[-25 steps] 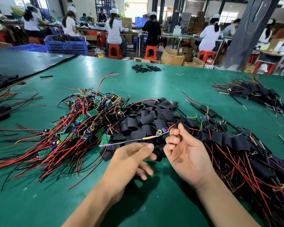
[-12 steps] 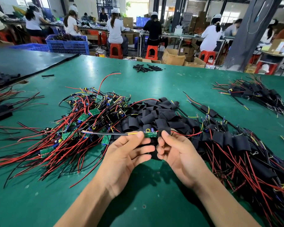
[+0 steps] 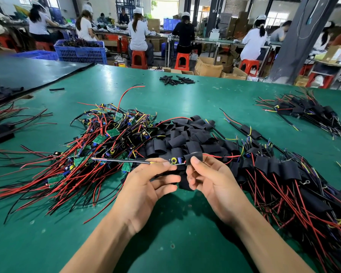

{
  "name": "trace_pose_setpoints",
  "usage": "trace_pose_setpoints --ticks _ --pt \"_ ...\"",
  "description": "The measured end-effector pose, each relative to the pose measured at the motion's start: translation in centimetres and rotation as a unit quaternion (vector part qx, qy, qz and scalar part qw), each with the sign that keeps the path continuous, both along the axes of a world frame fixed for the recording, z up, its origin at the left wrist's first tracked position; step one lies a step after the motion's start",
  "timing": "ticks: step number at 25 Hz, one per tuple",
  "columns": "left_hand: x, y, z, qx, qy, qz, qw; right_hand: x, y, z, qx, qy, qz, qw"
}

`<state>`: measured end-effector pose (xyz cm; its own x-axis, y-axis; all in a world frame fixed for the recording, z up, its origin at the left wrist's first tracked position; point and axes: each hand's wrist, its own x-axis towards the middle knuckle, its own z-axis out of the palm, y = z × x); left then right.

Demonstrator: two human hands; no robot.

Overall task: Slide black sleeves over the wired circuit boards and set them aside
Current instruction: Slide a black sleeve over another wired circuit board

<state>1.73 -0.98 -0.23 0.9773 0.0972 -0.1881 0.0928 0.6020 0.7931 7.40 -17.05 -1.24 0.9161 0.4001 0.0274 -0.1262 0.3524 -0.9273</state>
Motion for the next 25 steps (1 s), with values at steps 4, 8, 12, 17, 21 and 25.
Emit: trace_pose_setpoints --ticks 4,8,12,17,21,25 --pt "0.10 0.17 -0.01 0.014 0.003 0.010 1.000 0.03 -0.07 -0.06 -0.006 -0.022 0.009 1.000" --pt "-0.03 0.02 0.08 0.018 -0.002 0.002 1.000 -0.03 0.05 -0.26 -0.004 -0.036 0.017 0.999" --pt "-0.24 -0.25 0.32 0.033 -0.008 -0.014 0.999 -0.07 0.27 -0.18 0.006 -0.030 0.029 0.999" --pt "-0.34 -0.21 0.52 0.033 -0.011 -0.023 0.999 -0.15 0.27 -0.18 0.015 -0.019 0.032 0.999" --pt "-0.40 -0.15 0.42 0.030 0.002 -0.029 0.999 -0.29 0.35 -0.02 0.041 0.012 0.036 0.998" --pt "-0.36 -0.04 0.31 0.019 0.002 -0.029 0.999 -0.46 0.34 0.05 0.067 0.012 0.048 0.997"
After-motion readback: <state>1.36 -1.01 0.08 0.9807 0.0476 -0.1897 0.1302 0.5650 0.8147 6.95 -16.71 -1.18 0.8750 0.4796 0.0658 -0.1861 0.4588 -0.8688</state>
